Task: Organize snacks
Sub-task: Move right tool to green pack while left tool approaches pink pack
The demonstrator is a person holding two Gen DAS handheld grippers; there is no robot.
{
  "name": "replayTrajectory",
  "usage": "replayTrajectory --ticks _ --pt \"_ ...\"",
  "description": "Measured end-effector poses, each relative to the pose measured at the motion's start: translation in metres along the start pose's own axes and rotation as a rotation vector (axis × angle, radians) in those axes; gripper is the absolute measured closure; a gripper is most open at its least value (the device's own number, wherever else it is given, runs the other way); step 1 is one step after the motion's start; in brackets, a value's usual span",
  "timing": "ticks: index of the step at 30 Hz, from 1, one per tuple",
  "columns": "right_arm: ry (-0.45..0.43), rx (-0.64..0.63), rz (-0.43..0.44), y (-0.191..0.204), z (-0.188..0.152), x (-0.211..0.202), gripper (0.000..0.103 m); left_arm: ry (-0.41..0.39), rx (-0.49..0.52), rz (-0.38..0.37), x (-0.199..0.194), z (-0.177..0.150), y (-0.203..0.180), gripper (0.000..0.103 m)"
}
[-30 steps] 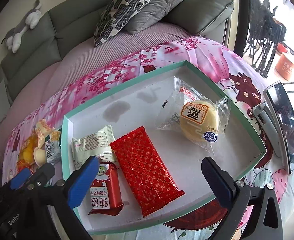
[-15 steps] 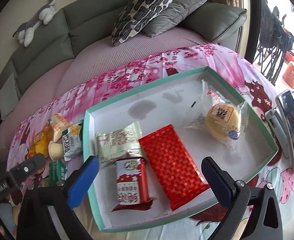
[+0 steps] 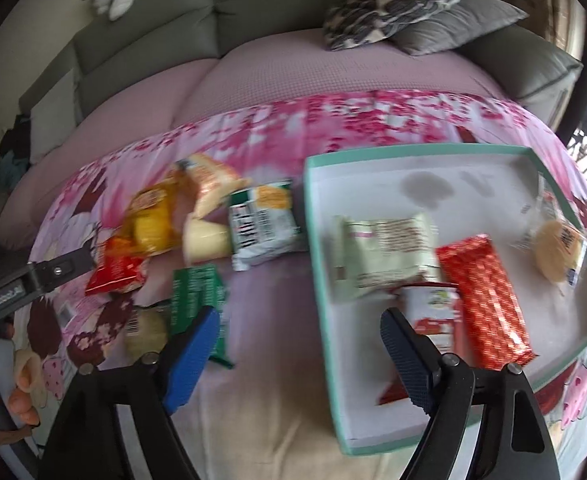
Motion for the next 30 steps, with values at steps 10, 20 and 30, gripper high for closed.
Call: replayTrajectory --ticks 10,20,30 --pt "0.044 -0.119 -0.008 0.064 0.000 0.024 0.023 0.063 -0.096 0.056 0.024 -0.008 0.055 0.009" --pt "0.100 -0.144 -0.042 0.074 0.000 0.053 0.028 0.107 -0.069 0.029 0.038 -0.017 0.045 0.009" --pt "0.113 -0.113 -0.059 0.059 0.003 0.062 0.036 0.123 -0.055 0.025 0.046 -0.020 0.036 0.033"
Point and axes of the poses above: each gripper's, at about its wrist camera, not at the fingertips, and x roughly the way its jaws point, y to its left, z to its top, the point moved 10 cm from there along x, roughly the way its jaws point, and after that the axes turned 14 degrees about y, right-handed, at the moved point
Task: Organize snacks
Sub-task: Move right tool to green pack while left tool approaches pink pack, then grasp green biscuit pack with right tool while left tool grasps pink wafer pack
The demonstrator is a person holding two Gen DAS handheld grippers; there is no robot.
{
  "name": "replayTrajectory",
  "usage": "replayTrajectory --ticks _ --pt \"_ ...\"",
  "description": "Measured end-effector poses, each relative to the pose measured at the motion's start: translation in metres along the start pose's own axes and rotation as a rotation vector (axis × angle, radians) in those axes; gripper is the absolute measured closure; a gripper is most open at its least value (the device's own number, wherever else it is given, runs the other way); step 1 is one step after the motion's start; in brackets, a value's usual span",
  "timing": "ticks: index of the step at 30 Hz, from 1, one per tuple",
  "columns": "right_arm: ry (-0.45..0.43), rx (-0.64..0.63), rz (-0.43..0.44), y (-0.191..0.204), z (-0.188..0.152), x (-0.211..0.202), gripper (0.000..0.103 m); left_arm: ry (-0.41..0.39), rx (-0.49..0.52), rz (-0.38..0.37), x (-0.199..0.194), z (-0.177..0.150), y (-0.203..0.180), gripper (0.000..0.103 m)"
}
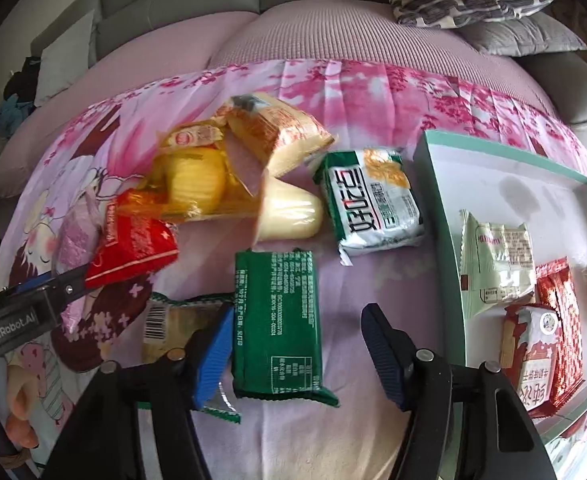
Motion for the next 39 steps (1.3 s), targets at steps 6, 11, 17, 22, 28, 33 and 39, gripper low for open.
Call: replayTrajectory --ticks 6,11,17,22,28,33,39 --pt "0.012 -0.002 -0.013 -0.003 0.000 0.005 0.041 0.002 -0.005 0.035 0.004 0.002 0.002 0.041" --pt "0.015 0.002 -0.008 -0.006 0.000 0.007 0.042 -0.006 0.014 0.047 0.004 0.005 0.001 0.041" --pt "0.015 -0.001 -0.006 -0.006 0.000 0.008 0.042 -0.028 0.042 0.083 0.001 0.010 -0.002 0.031" --pt "0.016 -0.001 -0.006 -0.006 0.000 0.008 0.042 -0.061 0.052 0.097 -0.005 0.018 -0.005 0.030" --pt "0.017 -0.001 -0.005 -0.006 -0.001 0.008 0.042 -0.086 0.044 0.064 -0.004 0.026 -0.011 0.030" --pt "0.015 -0.004 -0.013 -0.005 0.000 0.008 0.047 -0.053 0.030 0.054 0.004 0.024 -0.009 0.050" --pt "0.010 0.012 -0.006 -0.008 -0.001 0.007 0.054 -0.032 0.043 0.055 0.005 0.019 -0.014 0.060"
Point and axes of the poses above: each gripper's, at about its wrist camera, not at the fingertips, and x roughly the way its jaws point, y to its left, z to its top, the point moved 10 cm from there along x, roughly the way its jaws point, and after that the axes turned 14 degrees about y, right-handed, at the moved point
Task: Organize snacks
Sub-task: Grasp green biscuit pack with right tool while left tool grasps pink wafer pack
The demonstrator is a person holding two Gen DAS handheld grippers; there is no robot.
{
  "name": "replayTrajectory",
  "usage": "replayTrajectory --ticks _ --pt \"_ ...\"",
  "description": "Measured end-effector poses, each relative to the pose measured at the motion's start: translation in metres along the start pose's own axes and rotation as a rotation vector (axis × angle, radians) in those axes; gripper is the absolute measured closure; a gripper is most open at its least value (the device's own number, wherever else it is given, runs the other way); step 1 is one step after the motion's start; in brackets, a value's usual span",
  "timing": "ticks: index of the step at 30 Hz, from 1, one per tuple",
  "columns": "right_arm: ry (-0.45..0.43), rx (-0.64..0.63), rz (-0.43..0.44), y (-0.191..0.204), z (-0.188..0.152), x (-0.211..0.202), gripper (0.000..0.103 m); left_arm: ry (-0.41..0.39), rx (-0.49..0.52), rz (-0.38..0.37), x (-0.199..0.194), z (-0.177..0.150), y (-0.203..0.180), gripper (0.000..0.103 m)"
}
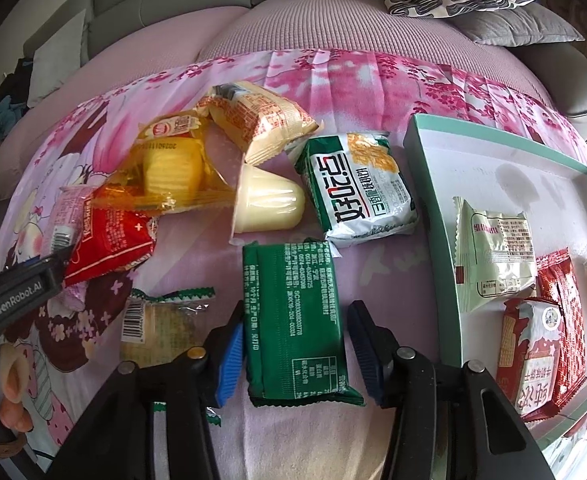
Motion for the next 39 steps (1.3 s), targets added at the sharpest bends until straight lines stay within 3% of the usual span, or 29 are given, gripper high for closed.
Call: replayTrajectory --ticks 12,26,34,39 --pt "-0.014 -0.004 0.007 -0.001 -0.001 -0.003 0.061 0.010 -0.042 -0.036 -0.004 -0.005 -0.009 0.062" --pt "-0.057 0.027 0.077 -0.015 -0.004 -0.028 0.061 -0.052 -0.021 -0.064 -0.037 -0.005 -0.035 0.063" --pt "-0.140 0.069 0.124 -0.035 -0.001 -0.065 0.061 -0.117 0.047 -0.127 -0.071 -0.001 -0.080 0.063" --pt "-0.164 0.141 0.119 -0.071 0.002 -0.077 0.061 -0.135 0.118 -0.168 -0.083 -0.003 -0.123 0.063"
Point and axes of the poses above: each gripper's, at about its wrist camera, not at the fingertips, and x roughly the way its jaws point, y to its left, z to its top, the point moved 10 cm from there along x, roughly the way its jaws point, and after that the axes turned 14 degrees about y, right-handed, at the moved point
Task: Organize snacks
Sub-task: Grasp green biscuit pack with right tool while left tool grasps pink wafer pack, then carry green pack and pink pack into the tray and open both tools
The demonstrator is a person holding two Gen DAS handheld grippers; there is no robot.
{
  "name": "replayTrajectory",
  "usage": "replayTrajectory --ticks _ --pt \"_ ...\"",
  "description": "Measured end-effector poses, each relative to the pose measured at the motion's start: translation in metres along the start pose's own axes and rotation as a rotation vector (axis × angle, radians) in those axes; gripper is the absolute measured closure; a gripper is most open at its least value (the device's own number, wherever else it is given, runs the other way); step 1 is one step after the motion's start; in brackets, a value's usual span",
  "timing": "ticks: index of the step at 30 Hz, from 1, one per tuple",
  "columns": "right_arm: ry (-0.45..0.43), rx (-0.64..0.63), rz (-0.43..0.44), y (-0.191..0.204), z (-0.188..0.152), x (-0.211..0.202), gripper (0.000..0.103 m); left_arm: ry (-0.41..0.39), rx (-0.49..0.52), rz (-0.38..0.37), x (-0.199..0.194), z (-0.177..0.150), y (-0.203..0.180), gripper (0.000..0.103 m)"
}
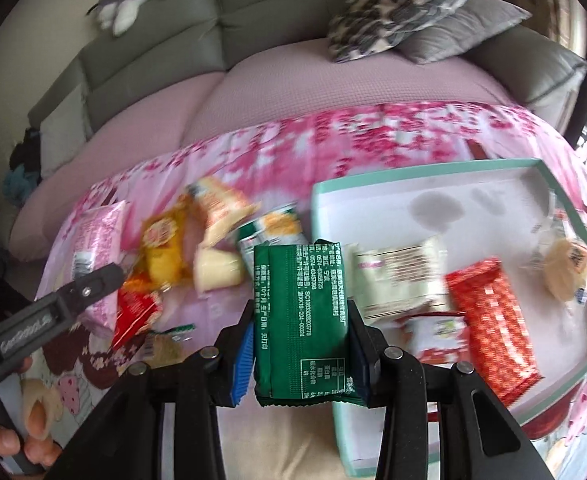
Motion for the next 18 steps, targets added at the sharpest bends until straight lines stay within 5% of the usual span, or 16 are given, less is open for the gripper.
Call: replayTrajectory --ticks 18 --pt "-0.074 0.337 -0.077 -0.171 0.027 -0.028 0.061 0.054 0.272 -0.089 0.035 -0.007 -0.153 0.063"
Point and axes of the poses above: each gripper's, at about its wrist camera, not at the fingertips, and x roughly the way its jaws point, y to its left, z to its top, the point moved 10 cm from there along x, roughly the way its jaws point, and after that the axes turned 14 degrees about y, right-handed, at the moved point
